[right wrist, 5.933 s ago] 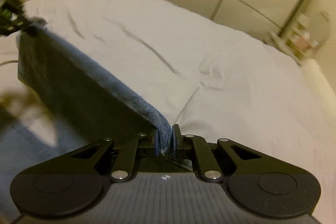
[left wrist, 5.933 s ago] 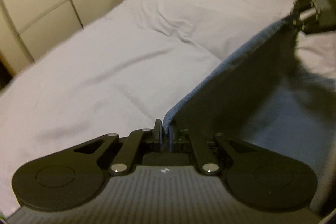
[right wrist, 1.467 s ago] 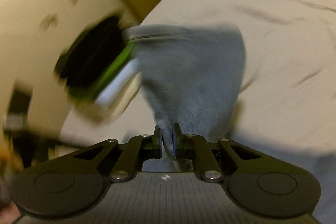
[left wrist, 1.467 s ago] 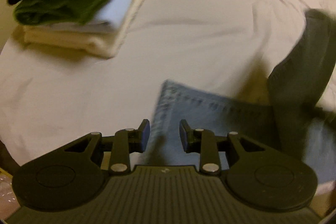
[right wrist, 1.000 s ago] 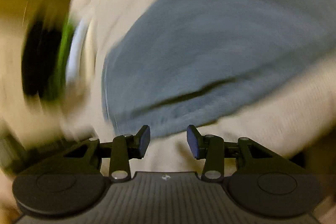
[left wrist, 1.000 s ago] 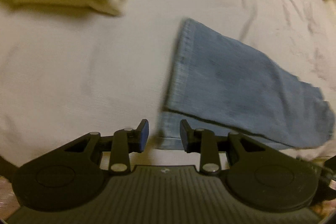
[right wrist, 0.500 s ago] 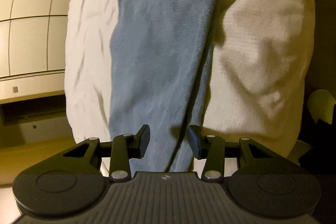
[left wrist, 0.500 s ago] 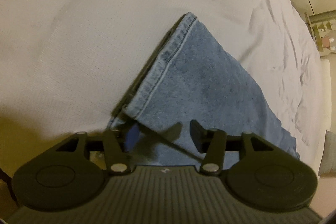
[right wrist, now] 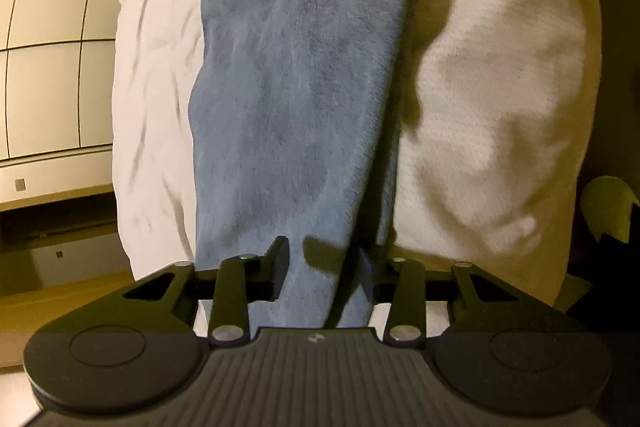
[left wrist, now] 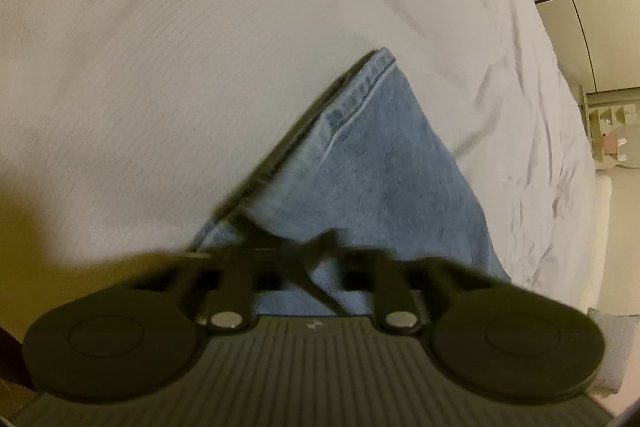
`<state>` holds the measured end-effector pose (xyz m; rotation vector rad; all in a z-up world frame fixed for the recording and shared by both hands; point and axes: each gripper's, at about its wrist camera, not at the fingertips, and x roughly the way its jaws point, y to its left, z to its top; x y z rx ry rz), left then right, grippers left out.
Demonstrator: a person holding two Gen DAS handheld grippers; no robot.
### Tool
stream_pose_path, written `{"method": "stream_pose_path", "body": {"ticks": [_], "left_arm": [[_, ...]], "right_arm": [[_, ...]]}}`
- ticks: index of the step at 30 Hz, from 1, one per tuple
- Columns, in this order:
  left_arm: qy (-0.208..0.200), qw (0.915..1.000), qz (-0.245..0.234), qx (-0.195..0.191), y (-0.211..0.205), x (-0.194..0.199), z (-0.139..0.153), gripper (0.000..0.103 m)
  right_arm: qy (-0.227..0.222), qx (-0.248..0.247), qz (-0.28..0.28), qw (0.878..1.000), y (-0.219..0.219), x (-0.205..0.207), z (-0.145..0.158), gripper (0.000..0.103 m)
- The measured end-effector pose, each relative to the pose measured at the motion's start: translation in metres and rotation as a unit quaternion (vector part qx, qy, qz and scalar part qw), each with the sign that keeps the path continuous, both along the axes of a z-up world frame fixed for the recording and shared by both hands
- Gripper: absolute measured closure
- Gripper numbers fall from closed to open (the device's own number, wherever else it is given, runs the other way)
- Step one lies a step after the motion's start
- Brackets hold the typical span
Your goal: Fold clothes
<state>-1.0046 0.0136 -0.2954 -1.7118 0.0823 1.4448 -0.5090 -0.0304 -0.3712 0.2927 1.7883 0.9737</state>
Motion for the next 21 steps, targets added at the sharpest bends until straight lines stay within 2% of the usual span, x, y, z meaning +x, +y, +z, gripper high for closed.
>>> {"method": "stream_pose_path", "body": {"ticks": [3,5,7,9,12,13,16,19,21], "left_arm": [[0.023,0.9979,-0.024,0.055,-0.011,0.002,0.027,0.102],[0.064,0.9928,-0.065,0.078,-0.022,0.013,0.045,0.102],[0.105,0.9843,-0.107,0.092,-0.035,0.026,0.059,0.102],[0.131,0.9795,-0.135,0.071,-0.042,0.035,0.047,0.101],[0.133,0.9823,-0.125,0.041,-0.046,0.035,0.028,0.101],[0.135,0.9822,-0.12,0.051,-0.047,0.035,0.032,0.101],[0.171,0.971,-0.154,0.065,-0.049,0.045,0.038,0.099],[0.196,0.9625,-0.186,0.018,-0.039,0.056,0.015,0.095],[0.203,0.9613,-0.187,0.0,-0.034,0.058,0.015,0.094]], "right_arm": [[-0.031,0.024,0.031,0.999,0.004,-0.001,0.018,0.098],[-0.04,0.04,0.044,0.997,0.008,0.0,0.029,0.099],[-0.05,0.032,0.053,0.997,0.01,0.002,0.027,0.099],[-0.063,0.011,0.063,0.996,0.008,0.001,0.019,0.099],[-0.063,-0.002,0.061,0.996,0.009,-0.004,0.006,0.099],[-0.071,0.005,0.068,0.995,0.011,-0.005,0.011,0.099],[-0.091,0.012,0.088,0.992,0.014,-0.008,0.02,0.1],[-0.106,0.0,0.104,0.989,0.018,-0.009,0.023,0.101],[-0.116,-0.008,0.115,0.987,0.021,-0.01,0.024,0.089]]}}
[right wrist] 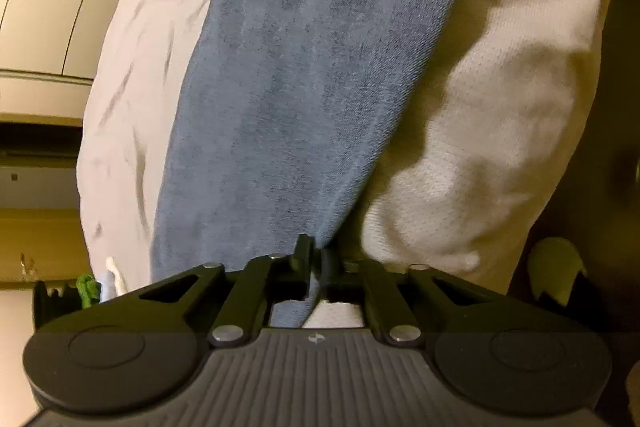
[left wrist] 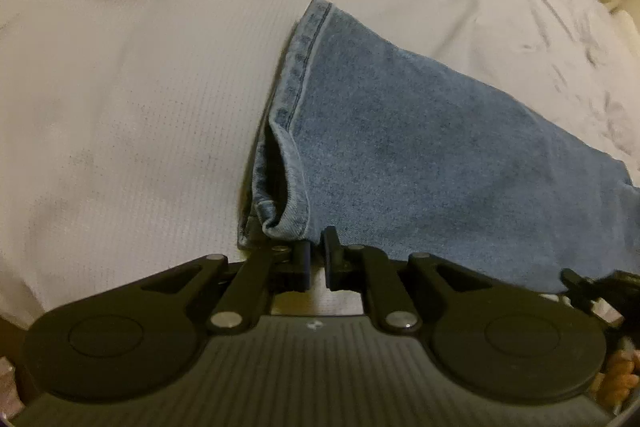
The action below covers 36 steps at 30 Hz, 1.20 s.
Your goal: Fold clothes
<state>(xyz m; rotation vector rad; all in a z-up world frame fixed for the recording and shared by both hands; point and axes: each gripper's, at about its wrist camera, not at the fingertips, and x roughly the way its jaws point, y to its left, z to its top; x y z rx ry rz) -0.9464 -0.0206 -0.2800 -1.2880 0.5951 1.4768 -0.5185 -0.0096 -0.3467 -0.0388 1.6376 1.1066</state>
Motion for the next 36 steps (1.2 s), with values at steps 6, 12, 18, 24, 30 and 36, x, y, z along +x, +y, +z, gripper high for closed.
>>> {"method": "stream_pose_path", "body": {"ticks": [6,12,18,24,30,36], "left_arm": [[0.091,0.9935,-0.046,-0.051,-0.011,0.018,0.041,0.09],[0.118,0.9841,-0.133,0.008,0.029,0.073,0.039,0.087],[0.145,0.9794,-0.124,-0.065,0.059,0.086,0.006,0.086],[0.172,0.97,-0.158,-0.067,0.061,0.1,0.026,0.087],[0.122,0.9645,-0.232,-0.033,0.056,0.138,0.066,0.087],[0.087,0.9293,-0.358,0.018,0.075,0.199,0.089,0.087]], "right_arm": [[-0.123,-0.012,0.051,0.991,0.005,0.002,0.033,0.078],[-0.292,0.057,0.151,0.943,0.028,0.0,0.055,0.073],[-0.276,-0.008,0.161,0.948,0.018,0.044,0.027,0.062],[-0.271,-0.004,0.171,0.947,0.014,0.052,0.044,0.055],[-0.236,0.003,0.116,0.965,-0.009,0.075,0.072,0.054],[-0.229,0.002,0.051,0.972,-0.034,0.088,0.093,0.052]]}}
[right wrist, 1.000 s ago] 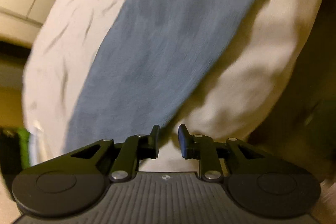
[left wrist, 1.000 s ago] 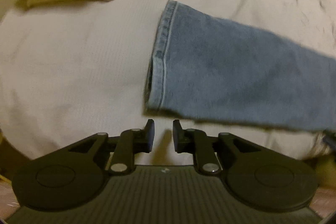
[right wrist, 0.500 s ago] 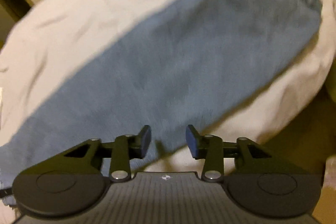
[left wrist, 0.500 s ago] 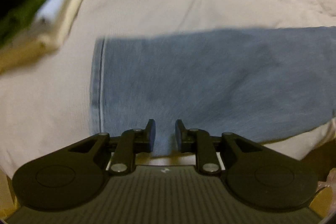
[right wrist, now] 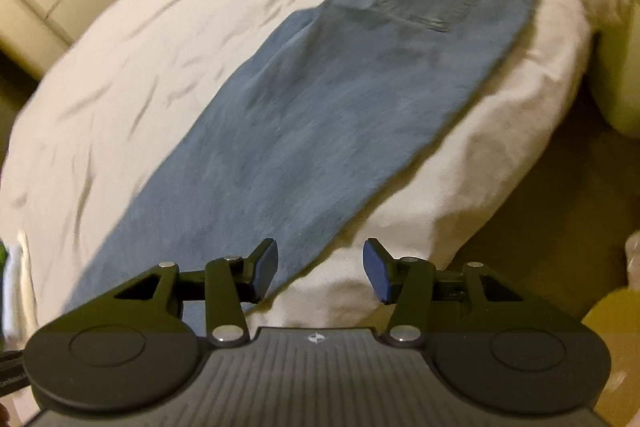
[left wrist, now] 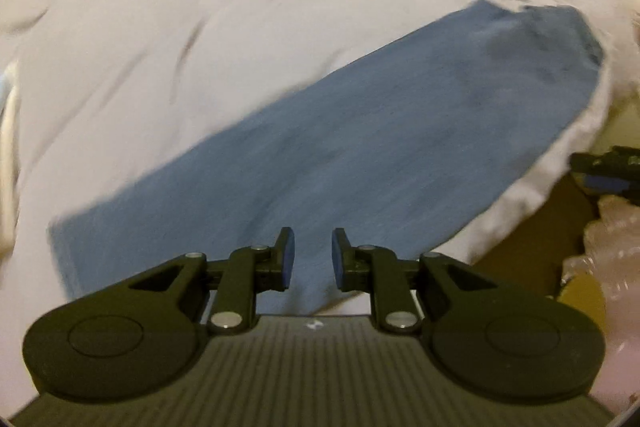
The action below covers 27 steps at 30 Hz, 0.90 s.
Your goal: Fold clothes
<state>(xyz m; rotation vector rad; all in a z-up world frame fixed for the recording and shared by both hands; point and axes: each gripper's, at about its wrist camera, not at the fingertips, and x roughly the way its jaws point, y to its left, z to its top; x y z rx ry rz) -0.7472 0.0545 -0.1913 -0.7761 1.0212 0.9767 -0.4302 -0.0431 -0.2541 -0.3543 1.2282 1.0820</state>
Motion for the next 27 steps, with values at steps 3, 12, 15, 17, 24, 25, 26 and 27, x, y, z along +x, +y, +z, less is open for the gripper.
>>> {"method": "stream_pose_path", "body": {"ticks": [3,12,15,17,24,25,26,27], "left_arm": [[-0.017,0.9994,-0.029,-0.006,0.018,0.029,0.008,0.087],[-0.04,0.9948,-0.091,-0.025,0.098,0.181,-0.014,0.087],[-0.046,0.9941,-0.092,-0.036,0.127,0.244,-0.029,0.087],[-0.04,0.9949,-0.082,-0.041,0.149,0.281,-0.037,0.087],[-0.032,0.9964,-0.058,-0.052,0.205,0.36,-0.049,0.082],[-0.028,0.9966,-0.056,-0.055,0.211,0.365,-0.052,0.081],[-0.022,0.9968,-0.051,-0.056,0.218,0.37,-0.054,0.081],[-0.019,0.9971,-0.046,-0.058,0.224,0.371,-0.056,0.078]], "right_arm": [[0.006,0.004,-0.018,1.0,-0.007,0.014,0.013,0.052],[-0.018,-0.01,-0.034,0.999,0.04,0.134,0.015,0.052],[-0.025,-0.015,-0.015,0.999,0.074,0.177,0.012,0.052],[-0.031,-0.015,-0.002,0.999,0.097,0.203,0.012,0.052],[-0.052,-0.014,0.042,0.998,0.177,0.293,0.013,0.052],[-0.055,-0.013,0.048,0.997,0.188,0.306,0.013,0.052],[-0.058,-0.013,0.054,0.997,0.2,0.319,0.013,0.052],[-0.061,-0.013,0.061,0.996,0.211,0.331,0.014,0.052]]}}
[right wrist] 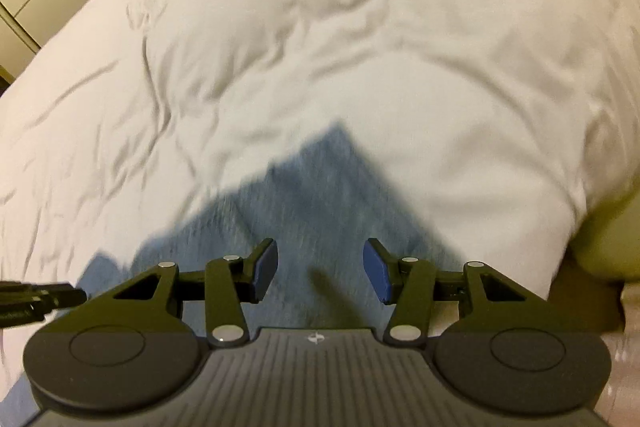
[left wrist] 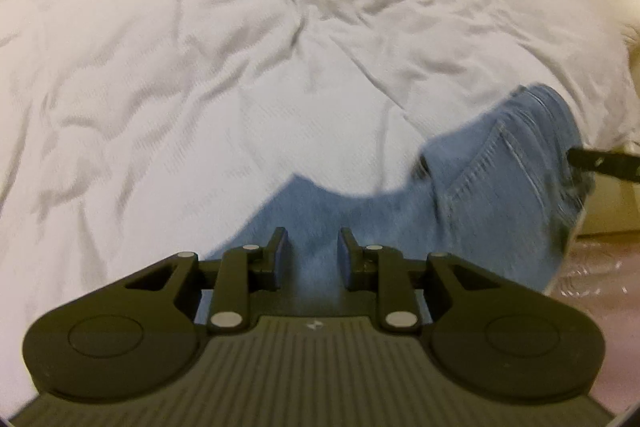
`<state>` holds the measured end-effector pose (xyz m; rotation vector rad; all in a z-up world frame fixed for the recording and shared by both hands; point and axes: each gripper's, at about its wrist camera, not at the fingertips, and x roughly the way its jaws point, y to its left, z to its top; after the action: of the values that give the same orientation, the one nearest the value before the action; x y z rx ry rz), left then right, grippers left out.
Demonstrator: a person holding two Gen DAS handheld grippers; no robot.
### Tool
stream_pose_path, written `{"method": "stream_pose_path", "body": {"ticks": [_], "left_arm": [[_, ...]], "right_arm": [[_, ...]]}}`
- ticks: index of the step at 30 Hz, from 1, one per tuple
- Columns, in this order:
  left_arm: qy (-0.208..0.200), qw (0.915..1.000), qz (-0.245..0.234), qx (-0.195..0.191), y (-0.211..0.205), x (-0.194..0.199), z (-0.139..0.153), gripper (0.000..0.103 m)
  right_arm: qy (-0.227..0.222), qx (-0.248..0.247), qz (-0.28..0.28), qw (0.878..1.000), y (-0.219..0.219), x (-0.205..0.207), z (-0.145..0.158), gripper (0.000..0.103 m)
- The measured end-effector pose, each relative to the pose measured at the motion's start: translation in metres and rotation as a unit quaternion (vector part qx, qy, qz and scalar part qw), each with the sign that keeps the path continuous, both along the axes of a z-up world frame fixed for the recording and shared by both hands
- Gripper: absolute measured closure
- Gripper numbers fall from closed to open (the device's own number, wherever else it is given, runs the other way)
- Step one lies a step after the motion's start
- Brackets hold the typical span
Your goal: Fold clothes
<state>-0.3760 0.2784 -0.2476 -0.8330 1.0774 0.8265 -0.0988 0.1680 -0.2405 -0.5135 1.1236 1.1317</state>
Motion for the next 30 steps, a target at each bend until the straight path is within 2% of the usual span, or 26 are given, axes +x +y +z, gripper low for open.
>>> {"method": "stream_pose_path", "body": {"ticks": [4,6,10,11,13,14,15,17,19,20,23,24,25,28,30], "left_arm": [[0.007,0.9993,0.034,-0.014,0.027,-0.01,-0.013,0.07],[0.004,0.9982,0.049,-0.033,0.041,-0.018,-0.026,0.063],[-0.038,0.9918,0.067,-0.102,0.059,-0.03,-0.054,0.063],[-0.053,0.9899,0.067,-0.113,0.06,-0.031,-0.058,0.066],[-0.082,0.9856,0.065,-0.133,0.063,-0.031,-0.064,0.085],[-0.096,0.9838,0.062,-0.138,0.063,-0.031,-0.064,0.1],[-0.109,0.9821,0.058,-0.142,0.063,-0.03,-0.064,0.102],[-0.105,0.9876,0.039,-0.11,0.057,-0.028,-0.056,0.103],[-0.115,0.9888,0.052,-0.08,0.051,-0.035,-0.048,0.103],[-0.12,0.9875,0.07,-0.074,0.051,-0.041,-0.05,0.103],[-0.135,0.9817,0.12,-0.061,0.05,-0.054,-0.059,0.102],[-0.127,0.984,0.113,-0.053,0.049,-0.05,-0.062,0.102],[-0.115,0.9872,0.103,-0.041,0.049,-0.045,-0.064,0.102],[-0.105,0.9889,0.105,-0.009,0.051,-0.04,-0.061,0.102],[-0.088,0.9875,0.128,0.029,0.052,-0.046,-0.049,0.103]], "right_arm": [[-0.001,0.002,0.001,1.0,0.027,0.025,-0.006,0.051],[0.005,-0.003,-0.005,1.0,0.038,0.034,-0.014,0.044],[0.058,-0.015,-0.015,0.998,0.058,0.048,-0.033,0.042],[0.073,-0.018,-0.014,0.997,0.062,0.05,-0.037,0.042],[0.083,-0.023,0.003,0.996,0.068,0.05,-0.042,0.058],[0.082,-0.022,0.013,0.996,0.07,0.05,-0.042,0.067],[0.081,-0.015,0.022,0.996,0.069,0.049,-0.039,0.073],[0.063,0.002,0.031,0.998,0.064,0.046,-0.03,0.079],[0.052,0.022,0.02,0.998,0.053,0.047,-0.024,0.084],[0.05,0.028,0.001,0.998,0.044,0.05,-0.027,0.088],[0.05,0.018,-0.044,0.998,0.029,0.058,-0.059,0.089],[0.048,0.025,-0.048,0.997,0.028,0.057,-0.065,0.089],[0.045,0.031,-0.051,0.997,0.029,0.055,-0.069,0.088],[0.023,0.03,-0.045,0.998,0.042,0.05,-0.062,0.081],[-0.018,0.026,-0.021,0.999,0.047,0.043,-0.051,0.064]]}}
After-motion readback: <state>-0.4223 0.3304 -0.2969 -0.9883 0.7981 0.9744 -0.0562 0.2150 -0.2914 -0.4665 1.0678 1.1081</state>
